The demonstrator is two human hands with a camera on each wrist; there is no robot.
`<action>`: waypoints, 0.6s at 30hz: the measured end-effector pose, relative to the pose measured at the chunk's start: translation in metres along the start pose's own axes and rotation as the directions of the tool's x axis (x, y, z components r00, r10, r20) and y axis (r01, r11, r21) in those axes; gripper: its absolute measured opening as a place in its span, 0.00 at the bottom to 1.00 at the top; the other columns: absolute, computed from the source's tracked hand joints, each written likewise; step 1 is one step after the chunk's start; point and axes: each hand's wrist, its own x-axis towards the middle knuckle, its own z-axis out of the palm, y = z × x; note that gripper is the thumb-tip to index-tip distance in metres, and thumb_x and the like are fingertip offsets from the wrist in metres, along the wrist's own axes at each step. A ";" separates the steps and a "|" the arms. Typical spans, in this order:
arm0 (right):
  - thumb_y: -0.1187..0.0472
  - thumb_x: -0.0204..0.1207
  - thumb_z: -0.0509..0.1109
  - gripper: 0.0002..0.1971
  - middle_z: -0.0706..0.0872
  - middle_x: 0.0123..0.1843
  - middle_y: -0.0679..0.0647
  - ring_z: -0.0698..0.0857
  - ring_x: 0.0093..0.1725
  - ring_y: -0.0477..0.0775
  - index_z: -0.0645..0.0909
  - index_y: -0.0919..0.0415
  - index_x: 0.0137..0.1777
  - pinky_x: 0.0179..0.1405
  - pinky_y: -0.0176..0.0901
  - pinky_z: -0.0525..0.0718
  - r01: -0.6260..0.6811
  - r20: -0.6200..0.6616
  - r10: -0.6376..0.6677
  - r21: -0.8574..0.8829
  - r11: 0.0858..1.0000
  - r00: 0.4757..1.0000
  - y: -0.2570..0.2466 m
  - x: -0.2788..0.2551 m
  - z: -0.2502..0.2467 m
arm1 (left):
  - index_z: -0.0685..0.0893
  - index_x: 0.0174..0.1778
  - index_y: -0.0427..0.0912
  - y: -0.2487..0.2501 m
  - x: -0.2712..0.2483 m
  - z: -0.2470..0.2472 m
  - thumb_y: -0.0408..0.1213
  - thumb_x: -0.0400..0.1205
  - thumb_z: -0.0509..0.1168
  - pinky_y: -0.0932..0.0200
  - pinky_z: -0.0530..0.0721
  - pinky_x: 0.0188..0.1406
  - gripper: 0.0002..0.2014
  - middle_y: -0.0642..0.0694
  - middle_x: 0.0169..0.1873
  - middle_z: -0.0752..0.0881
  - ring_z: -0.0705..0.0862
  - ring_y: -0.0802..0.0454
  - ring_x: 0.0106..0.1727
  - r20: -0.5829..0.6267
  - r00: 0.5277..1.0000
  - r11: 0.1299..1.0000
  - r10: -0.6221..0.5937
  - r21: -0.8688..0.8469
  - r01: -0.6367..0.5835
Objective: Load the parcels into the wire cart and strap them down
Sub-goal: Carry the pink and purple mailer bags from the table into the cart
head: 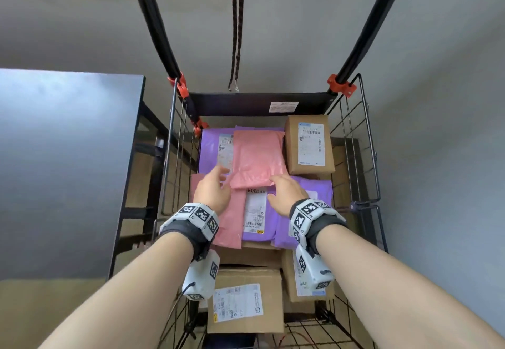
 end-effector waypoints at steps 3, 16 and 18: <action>0.62 0.77 0.63 0.21 0.79 0.70 0.59 0.79 0.66 0.62 0.74 0.59 0.71 0.61 0.48 0.78 0.071 -0.033 -0.072 -0.039 0.997 0.997 -0.013 -0.046 -0.003 | 0.79 0.64 0.44 0.002 -0.055 -0.016 0.29 0.80 0.59 0.55 0.80 0.57 0.17 0.45 0.58 0.86 0.84 0.47 0.57 -0.048 0.999 0.999 0.002 0.035 0.000; 0.58 0.77 0.62 0.19 0.83 0.66 0.56 0.81 0.65 0.60 0.77 0.54 0.68 0.66 0.51 0.78 0.437 -0.034 -0.447 -0.161 0.885 0.894 -0.126 -0.243 0.006 | 0.83 0.57 0.46 -0.038 -0.278 -0.132 0.39 0.79 0.62 0.55 0.82 0.53 0.13 0.43 0.55 0.86 0.84 0.43 0.55 -0.093 0.991 0.895 -0.096 0.427 0.127; 0.58 0.78 0.62 0.19 0.83 0.66 0.57 0.81 0.66 0.59 0.77 0.55 0.69 0.64 0.48 0.79 0.482 -0.017 -0.492 -0.176 0.859 0.871 -0.153 -0.261 0.008 | 0.84 0.58 0.42 -0.044 -0.298 -0.161 0.38 0.80 0.61 0.55 0.82 0.53 0.13 0.41 0.55 0.86 0.84 0.41 0.56 -0.121 0.987 0.874 -0.108 0.461 0.152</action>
